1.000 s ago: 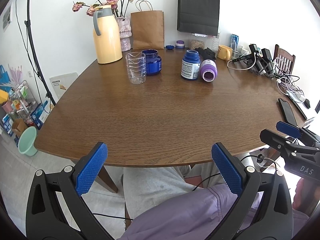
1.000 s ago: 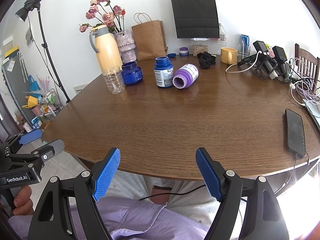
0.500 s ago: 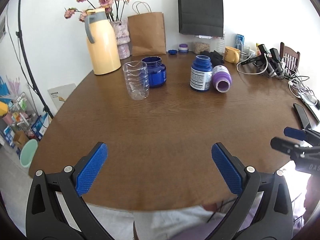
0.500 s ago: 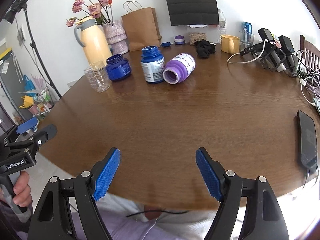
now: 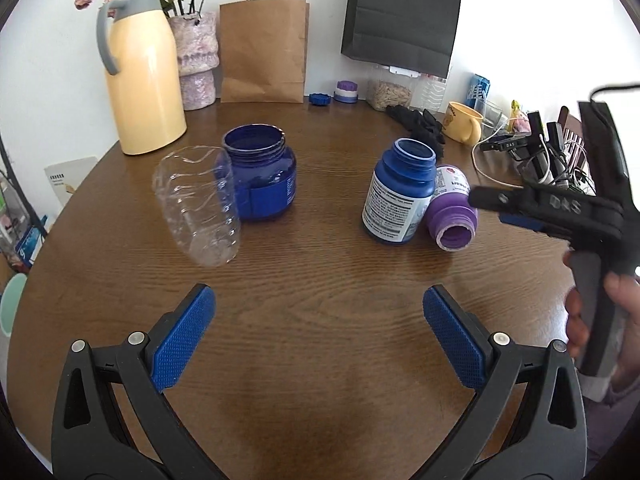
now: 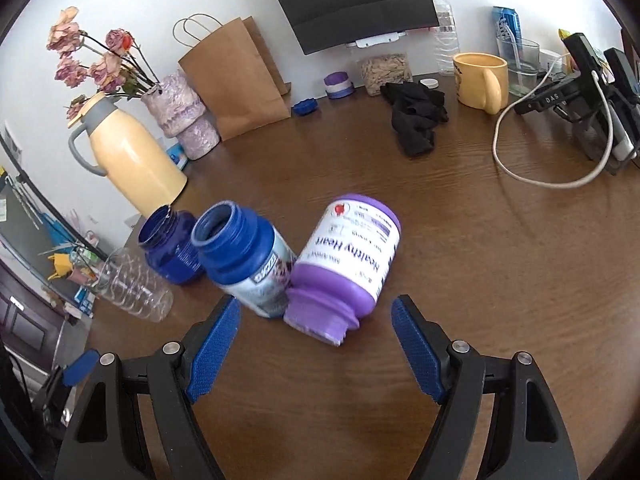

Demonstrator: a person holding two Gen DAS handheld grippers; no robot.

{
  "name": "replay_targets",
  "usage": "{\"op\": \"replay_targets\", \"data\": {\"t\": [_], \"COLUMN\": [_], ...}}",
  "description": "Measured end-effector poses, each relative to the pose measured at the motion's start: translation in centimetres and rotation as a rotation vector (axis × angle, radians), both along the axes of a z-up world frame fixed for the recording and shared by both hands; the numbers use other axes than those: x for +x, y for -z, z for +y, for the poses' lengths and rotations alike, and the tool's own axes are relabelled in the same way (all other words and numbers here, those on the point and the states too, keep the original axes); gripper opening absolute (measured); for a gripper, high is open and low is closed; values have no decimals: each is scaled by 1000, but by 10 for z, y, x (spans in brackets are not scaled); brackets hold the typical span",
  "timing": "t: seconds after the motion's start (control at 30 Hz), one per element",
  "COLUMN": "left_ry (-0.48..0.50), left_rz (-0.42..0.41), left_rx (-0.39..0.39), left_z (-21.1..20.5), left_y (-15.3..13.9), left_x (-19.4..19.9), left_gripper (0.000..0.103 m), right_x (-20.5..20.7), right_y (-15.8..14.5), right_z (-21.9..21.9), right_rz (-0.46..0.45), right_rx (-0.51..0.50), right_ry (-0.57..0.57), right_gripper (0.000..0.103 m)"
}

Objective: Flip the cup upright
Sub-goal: 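Reach the right gripper to the lying purple bottle and grasp its body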

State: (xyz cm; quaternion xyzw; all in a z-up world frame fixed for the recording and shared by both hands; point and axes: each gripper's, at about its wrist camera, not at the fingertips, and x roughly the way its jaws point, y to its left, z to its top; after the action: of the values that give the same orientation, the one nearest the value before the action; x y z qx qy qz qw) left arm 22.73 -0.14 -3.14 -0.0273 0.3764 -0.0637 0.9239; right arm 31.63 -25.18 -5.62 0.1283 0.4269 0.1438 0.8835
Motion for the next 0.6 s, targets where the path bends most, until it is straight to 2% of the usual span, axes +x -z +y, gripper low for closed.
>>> {"op": "replay_targets", "data": {"t": [0.2, 0.27, 0.3, 0.37, 0.43, 0.53, 0.6], "left_ry": [19, 21, 23, 31, 48, 78, 67], "left_rz": [38, 46, 47, 54, 58, 63, 83], "left_rx": [10, 14, 15, 19, 22, 42, 58], "left_z": [-2, -2, -3, -5, -8, -10, -9], "left_y": [9, 11, 12, 14, 15, 19, 25], "left_x": [16, 19, 19, 20, 17, 8, 2], "left_gripper": [103, 103, 103, 103, 103, 103, 103], "right_x": [40, 42, 42, 39, 28, -1, -32], "right_y": [21, 30, 35, 37, 35, 35, 34], "right_z": [9, 7, 5, 1, 1, 2, 12], "right_rz": [37, 50, 59, 58, 44, 12, -28], "right_rx": [-48, -45, -23, 2, -28, -60, -90], "right_ry": [41, 36, 27, 11, -11, -99, -256], "right_gripper": [81, 81, 75, 73, 73, 73, 73]}}
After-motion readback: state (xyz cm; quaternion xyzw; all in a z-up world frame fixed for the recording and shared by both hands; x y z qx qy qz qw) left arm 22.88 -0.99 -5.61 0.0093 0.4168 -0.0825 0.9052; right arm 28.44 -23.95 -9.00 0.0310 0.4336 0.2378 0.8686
